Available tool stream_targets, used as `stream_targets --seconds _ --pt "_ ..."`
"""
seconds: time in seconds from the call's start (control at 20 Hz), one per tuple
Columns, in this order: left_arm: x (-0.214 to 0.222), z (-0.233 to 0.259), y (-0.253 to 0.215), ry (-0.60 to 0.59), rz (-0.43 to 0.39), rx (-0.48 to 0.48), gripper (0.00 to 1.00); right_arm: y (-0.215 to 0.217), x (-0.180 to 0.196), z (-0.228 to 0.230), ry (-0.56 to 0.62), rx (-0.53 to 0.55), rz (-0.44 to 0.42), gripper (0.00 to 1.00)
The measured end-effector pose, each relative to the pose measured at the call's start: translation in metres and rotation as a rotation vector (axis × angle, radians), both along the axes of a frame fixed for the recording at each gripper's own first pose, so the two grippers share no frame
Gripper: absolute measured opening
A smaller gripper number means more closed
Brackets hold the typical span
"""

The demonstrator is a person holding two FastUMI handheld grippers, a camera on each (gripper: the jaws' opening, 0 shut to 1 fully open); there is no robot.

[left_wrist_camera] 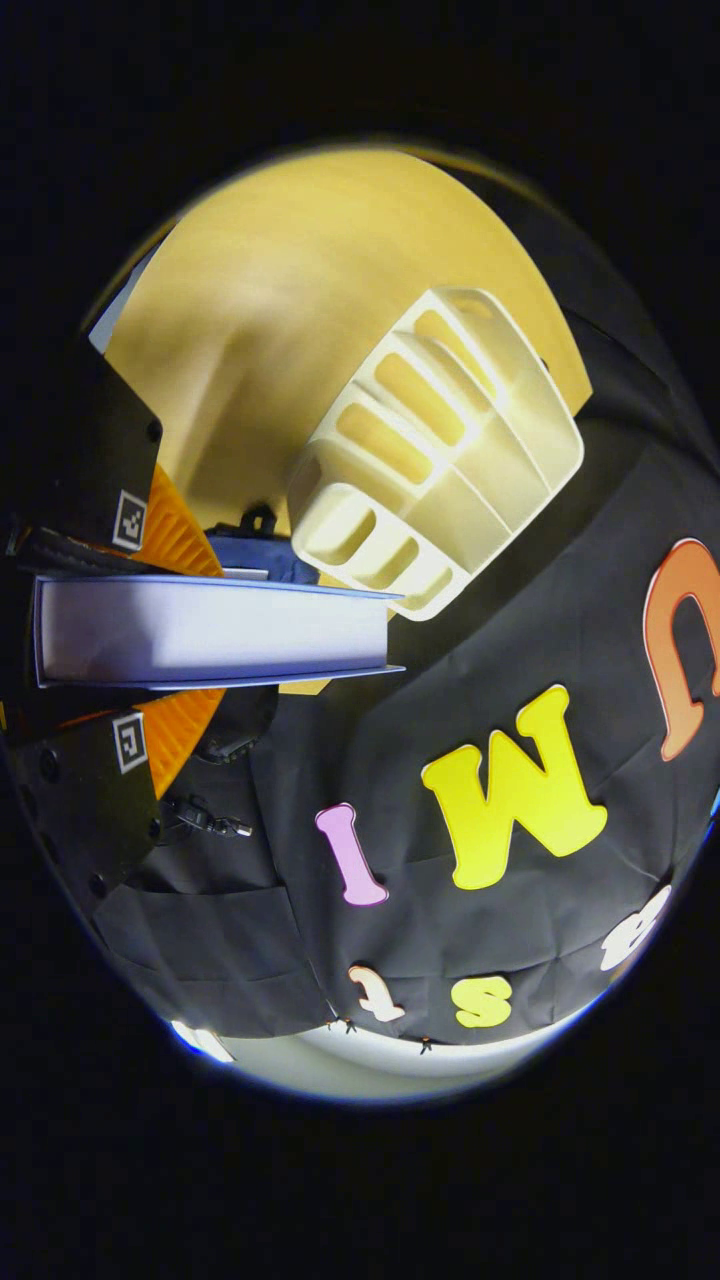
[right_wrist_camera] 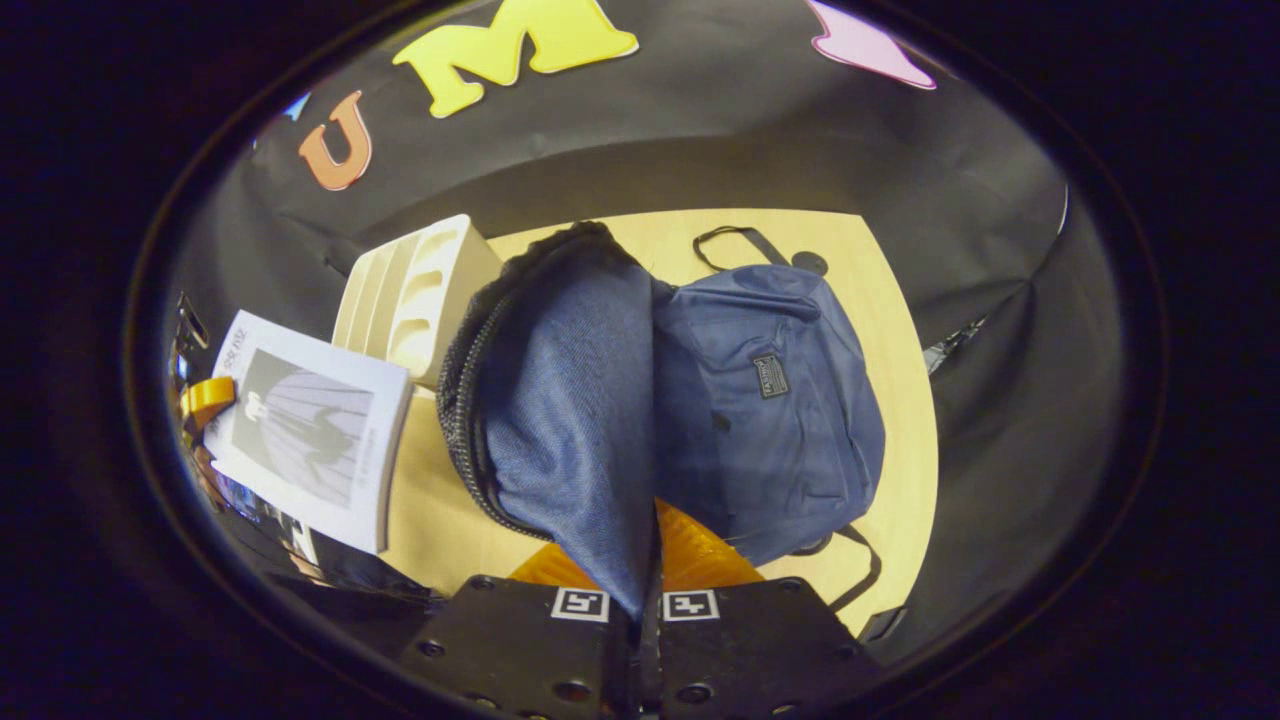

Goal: Open the schoolbag, grab two books from the bookshelf and put them into the schoolbag.

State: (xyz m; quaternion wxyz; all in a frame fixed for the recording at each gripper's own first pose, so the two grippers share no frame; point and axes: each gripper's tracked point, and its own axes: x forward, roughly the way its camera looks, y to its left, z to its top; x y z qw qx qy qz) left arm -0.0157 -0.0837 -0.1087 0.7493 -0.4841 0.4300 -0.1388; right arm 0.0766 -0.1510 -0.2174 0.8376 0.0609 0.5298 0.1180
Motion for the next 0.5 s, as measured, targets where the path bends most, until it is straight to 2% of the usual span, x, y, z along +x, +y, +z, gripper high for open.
stream_targets --seconds 0.35,0.4,0.5 --pt "0.02 -0.027 -0.071 -0.05 0.047 -0.048 0.45 -0.006 -0.001 0.004 0.008 0.002 0.009 0.05" --pt "0.024 -0.032 -0.08 -0.06 0.045 -0.052 0.45 -0.007 -0.002 0.005 0.007 0.001 0.011 0.09" --pt "0.031 -0.042 -0.099 -0.084 0.041 -0.046 0.45 -0.011 -0.002 0.004 0.009 -0.007 0.016 0.05"
